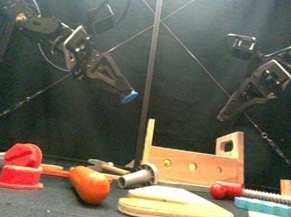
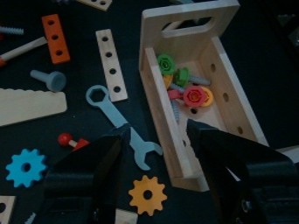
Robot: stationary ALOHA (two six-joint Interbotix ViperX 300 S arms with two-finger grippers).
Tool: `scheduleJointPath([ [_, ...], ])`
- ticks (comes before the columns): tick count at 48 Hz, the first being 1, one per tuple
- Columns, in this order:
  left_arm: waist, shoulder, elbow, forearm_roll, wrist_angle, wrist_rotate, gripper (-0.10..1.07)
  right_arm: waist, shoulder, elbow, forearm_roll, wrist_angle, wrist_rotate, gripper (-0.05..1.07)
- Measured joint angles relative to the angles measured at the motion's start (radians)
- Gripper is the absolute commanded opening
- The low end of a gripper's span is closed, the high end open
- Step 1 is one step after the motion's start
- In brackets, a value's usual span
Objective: Place blue nut into toolbox
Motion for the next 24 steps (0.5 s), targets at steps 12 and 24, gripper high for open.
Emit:
scheduleJointPath([
  [12, 0.083, 0.077, -0.115, 0.009, -0.077, 0.0, 0.61, -0.002, 0.003, 0.0, -0.002, 0.0, 0.0, 0.89],
  [24, 0.144, 0.219, -0.264, 0.008, -0.08, -0.003, 0.61, -0.002, 0.002, 0.0, -0.002, 0.0, 0.0, 0.89],
])
